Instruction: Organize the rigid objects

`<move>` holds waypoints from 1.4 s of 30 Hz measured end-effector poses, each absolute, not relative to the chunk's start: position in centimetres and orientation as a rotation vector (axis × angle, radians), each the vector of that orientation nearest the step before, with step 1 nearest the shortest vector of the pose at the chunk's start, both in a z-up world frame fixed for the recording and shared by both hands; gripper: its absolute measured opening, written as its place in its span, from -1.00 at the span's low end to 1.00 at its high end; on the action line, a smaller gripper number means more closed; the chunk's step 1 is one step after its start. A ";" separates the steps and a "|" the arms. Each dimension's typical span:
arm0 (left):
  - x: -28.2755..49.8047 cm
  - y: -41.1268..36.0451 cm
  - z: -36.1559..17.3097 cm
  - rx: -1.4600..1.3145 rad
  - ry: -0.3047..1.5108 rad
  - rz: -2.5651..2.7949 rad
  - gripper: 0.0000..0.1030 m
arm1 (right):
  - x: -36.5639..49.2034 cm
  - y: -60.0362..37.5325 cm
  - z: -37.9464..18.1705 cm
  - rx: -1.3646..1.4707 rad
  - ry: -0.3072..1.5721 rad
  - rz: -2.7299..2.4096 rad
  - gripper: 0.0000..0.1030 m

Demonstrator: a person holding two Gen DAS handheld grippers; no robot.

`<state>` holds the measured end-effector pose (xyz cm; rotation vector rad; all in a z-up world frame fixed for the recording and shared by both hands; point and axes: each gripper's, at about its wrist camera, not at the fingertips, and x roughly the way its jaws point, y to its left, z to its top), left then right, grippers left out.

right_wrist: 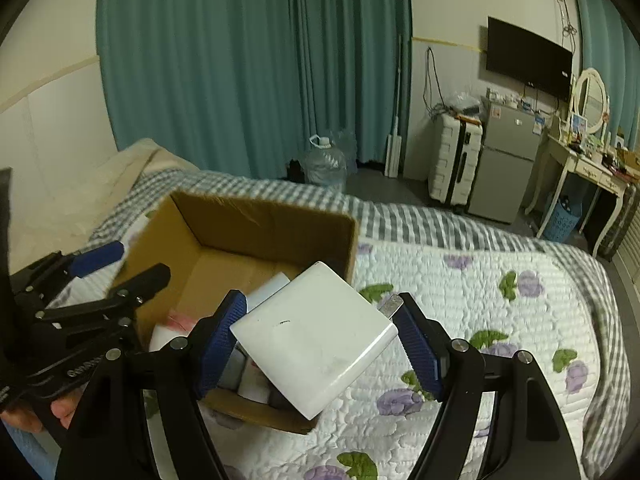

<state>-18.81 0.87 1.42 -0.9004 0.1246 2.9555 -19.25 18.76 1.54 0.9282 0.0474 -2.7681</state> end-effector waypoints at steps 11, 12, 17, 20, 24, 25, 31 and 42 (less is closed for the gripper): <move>-20.7 -2.9 2.2 -0.892 0.112 3.049 0.40 | -25.9 12.9 -0.3 0.996 0.103 -2.662 0.46; -21.1 -3.1 1.7 -0.904 0.105 3.051 0.40 | -26.8 12.1 -1.0 1.015 0.116 -2.648 0.46; -21.8 -3.9 0.1 -0.922 0.107 3.065 0.40 | -29.5 9.6 -3.3 1.083 0.161 -2.599 0.47; -21.6 -4.3 -0.1 -0.899 0.099 3.079 0.40 | -29.8 8.5 -3.8 1.066 0.190 -2.593 0.57; -20.3 -4.3 1.0 -0.835 0.099 3.099 0.40 | -29.0 9.0 -2.7 1.036 0.170 -2.640 0.76; -19.9 -4.3 1.5 -0.814 0.097 3.104 0.40 | -28.5 9.3 -2.2 1.033 0.172 -2.655 0.76; -15.3 -2.7 7.1 -0.616 0.101 3.131 0.49 | -23.8 11.8 2.9 0.943 0.197 -2.752 0.83; -5.7 -2.1 16.6 -0.363 0.065 3.157 0.56 | -11.3 16.9 14.5 0.672 0.186 -2.926 1.00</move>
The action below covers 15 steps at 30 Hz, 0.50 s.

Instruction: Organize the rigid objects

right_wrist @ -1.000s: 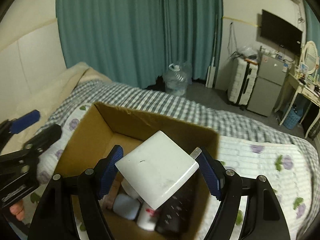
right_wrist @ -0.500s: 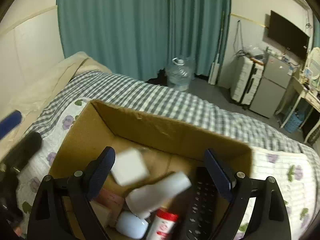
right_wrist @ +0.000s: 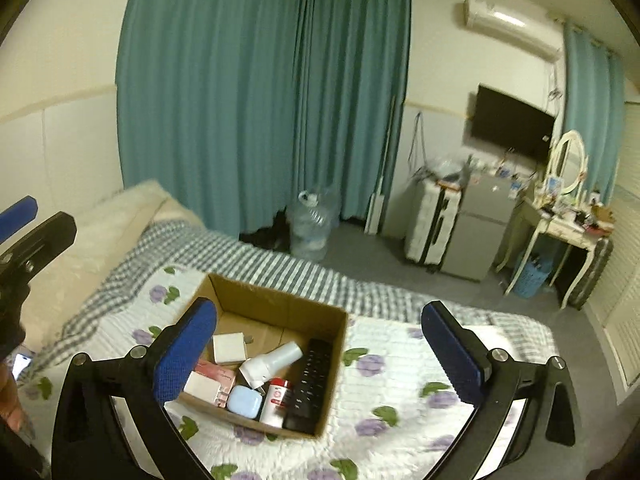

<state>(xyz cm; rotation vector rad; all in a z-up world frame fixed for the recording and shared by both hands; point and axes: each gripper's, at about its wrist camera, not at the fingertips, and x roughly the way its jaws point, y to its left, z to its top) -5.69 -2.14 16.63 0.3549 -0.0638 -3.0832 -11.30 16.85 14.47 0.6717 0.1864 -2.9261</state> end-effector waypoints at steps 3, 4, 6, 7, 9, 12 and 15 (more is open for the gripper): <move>-3.2 -1.9 18.2 0.298 -0.079 -3.097 0.56 | -8.3 17.5 16.7 0.609 0.176 -2.963 1.00; -2.6 -1.9 18.6 0.286 -0.083 -3.103 0.57 | -7.2 17.7 17.5 0.585 0.169 -2.977 1.00; -1.5 -1.7 19.1 0.272 -0.090 -3.118 0.57 | -5.7 18.1 18.4 0.552 0.168 -2.996 1.00; -1.2 -1.6 19.1 0.273 -0.091 -3.117 0.57 | -4.8 18.1 18.8 0.523 0.179 -3.002 1.00; -0.7 -1.5 18.6 0.283 -0.084 -3.113 0.57 | -3.5 18.2 19.1 0.486 0.202 -3.022 1.00; -0.3 -0.9 16.6 0.307 -0.150 -3.104 0.57 | -1.9 18.5 18.3 0.445 0.205 -3.041 1.00; -0.2 -0.4 14.0 0.341 -0.189 -3.104 0.57 | -1.1 19.6 16.6 0.438 0.108 -3.041 1.00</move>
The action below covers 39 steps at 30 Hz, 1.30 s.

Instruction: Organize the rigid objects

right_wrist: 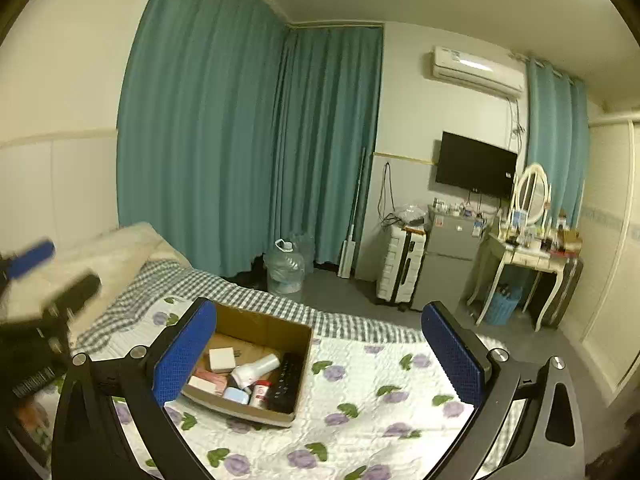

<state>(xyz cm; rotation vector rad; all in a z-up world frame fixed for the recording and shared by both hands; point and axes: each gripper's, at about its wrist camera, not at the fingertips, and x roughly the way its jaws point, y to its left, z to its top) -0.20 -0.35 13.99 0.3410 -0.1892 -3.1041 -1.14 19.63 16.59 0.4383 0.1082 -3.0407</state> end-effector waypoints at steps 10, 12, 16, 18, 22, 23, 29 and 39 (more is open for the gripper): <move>-3.6 -1.3 3.1 0.595 -0.080 -3.065 0.57 | -3.9 20.0 4.5 0.548 0.067 -3.060 1.00; -3.7 -1.3 1.5 0.636 -0.091 -3.052 0.57 | -4.9 20.1 2.7 0.611 0.071 -3.047 1.00; -4.1 -1.0 0.2 0.694 -0.111 -3.042 0.57 | -5.8 19.7 0.8 0.679 0.070 -3.017 1.00; -3.9 -0.9 0.2 0.700 -0.099 -3.049 0.57 | -5.7 19.3 0.4 0.678 0.082 -3.013 1.00; -3.4 -0.7 0.2 0.700 -0.106 -3.056 0.57 | -5.5 19.4 0.3 0.683 0.080 -3.013 1.00; -3.4 -0.8 0.0 0.699 -0.107 -3.057 0.57 | -5.5 19.3 0.2 0.683 0.075 -3.015 1.00; -3.3 -1.0 0.3 0.687 -0.088 -3.066 0.57 | -5.2 19.2 0.5 0.678 0.062 -3.018 1.00; -3.5 -1.0 0.3 0.715 -0.085 -3.079 0.57 | -5.2 19.0 0.3 0.684 0.062 -3.017 1.00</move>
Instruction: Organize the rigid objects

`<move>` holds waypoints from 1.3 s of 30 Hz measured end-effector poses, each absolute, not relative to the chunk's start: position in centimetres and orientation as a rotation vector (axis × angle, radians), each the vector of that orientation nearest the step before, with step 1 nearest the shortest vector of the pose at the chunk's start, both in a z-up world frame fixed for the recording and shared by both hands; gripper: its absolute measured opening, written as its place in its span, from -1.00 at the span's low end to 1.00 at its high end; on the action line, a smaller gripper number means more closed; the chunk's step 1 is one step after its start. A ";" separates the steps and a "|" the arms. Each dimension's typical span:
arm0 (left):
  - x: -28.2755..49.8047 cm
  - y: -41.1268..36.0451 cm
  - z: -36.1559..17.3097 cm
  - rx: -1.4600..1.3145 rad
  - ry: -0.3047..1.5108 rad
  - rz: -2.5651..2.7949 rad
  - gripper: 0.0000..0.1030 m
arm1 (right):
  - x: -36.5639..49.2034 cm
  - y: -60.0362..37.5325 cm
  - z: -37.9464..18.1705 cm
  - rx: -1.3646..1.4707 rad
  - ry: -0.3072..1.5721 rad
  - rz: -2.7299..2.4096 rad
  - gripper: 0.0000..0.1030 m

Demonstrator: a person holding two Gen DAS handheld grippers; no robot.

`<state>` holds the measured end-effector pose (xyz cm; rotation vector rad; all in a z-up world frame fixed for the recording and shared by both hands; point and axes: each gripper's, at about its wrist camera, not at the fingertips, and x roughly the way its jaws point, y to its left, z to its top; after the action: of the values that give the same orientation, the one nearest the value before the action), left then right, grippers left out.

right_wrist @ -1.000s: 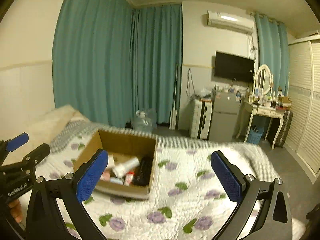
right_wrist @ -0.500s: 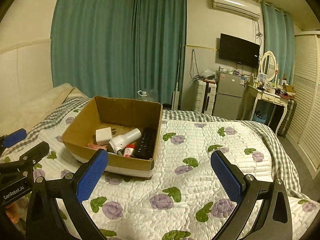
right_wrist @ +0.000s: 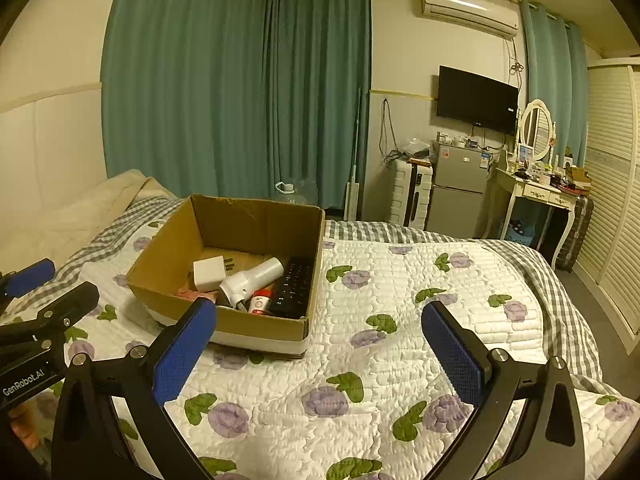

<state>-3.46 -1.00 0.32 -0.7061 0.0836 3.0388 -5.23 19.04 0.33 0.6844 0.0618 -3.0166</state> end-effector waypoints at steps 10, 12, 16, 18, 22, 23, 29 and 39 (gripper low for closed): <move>-3.4 -1.2 0.3 -0.705 0.070 3.043 0.57 | -5.4 18.9 0.1 0.696 0.076 -3.017 1.00; -3.5 -1.2 0.4 -0.708 0.071 3.041 0.57 | -5.3 19.0 0.1 0.696 0.075 -3.018 1.00; -3.5 -1.2 0.4 -0.708 0.072 3.040 0.57 | -5.4 19.0 0.1 0.699 0.074 -3.015 1.00; -3.5 -1.2 0.4 -0.710 0.071 3.038 0.57 | -5.3 19.0 0.1 0.698 0.076 -3.018 1.00; -3.5 -1.2 0.4 -0.710 0.073 3.036 0.57 | -5.4 18.9 0.0 0.700 0.076 -3.018 1.00; -3.5 -1.1 0.4 -0.710 0.072 3.036 0.57 | -5.4 18.9 0.0 0.702 0.077 -3.017 1.00; -3.5 -1.1 0.3 -0.709 0.073 3.036 0.57 | -5.4 19.0 -0.1 0.703 0.076 -3.018 1.00; -3.5 -1.0 0.2 -0.711 0.076 3.036 0.57 | -5.3 19.0 -0.2 0.707 0.077 -3.017 1.00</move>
<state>-3.46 -0.97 0.18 -0.7112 0.0760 3.0363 -5.32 18.98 -0.20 0.7067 0.0775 -3.0170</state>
